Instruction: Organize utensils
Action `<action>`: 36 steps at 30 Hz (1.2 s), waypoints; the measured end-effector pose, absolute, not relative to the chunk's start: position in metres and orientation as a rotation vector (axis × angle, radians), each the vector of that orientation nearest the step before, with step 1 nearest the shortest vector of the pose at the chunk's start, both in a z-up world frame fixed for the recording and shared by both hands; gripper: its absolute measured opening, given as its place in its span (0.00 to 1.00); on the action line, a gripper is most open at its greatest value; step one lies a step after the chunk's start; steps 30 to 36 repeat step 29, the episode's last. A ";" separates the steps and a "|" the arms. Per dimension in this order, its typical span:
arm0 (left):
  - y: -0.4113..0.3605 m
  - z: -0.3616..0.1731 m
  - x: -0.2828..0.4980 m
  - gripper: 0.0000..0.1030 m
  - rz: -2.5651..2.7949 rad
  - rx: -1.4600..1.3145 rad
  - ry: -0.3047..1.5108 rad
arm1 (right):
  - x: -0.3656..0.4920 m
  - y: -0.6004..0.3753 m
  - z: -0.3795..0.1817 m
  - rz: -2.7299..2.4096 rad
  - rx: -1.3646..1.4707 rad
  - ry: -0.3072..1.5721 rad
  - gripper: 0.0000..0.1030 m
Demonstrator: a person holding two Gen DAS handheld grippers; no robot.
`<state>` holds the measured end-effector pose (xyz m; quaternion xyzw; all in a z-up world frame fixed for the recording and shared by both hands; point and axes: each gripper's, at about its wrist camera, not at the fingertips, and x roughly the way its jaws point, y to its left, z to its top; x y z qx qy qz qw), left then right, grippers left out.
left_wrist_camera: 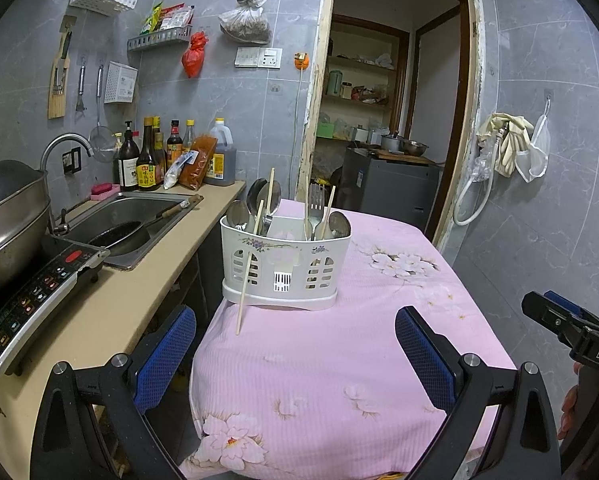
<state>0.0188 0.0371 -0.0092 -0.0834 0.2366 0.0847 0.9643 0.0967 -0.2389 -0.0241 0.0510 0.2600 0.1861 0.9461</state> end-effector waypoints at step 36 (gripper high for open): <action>0.025 -0.008 0.028 0.98 0.213 -0.153 0.472 | 0.109 -0.241 -0.027 0.384 0.108 0.539 0.99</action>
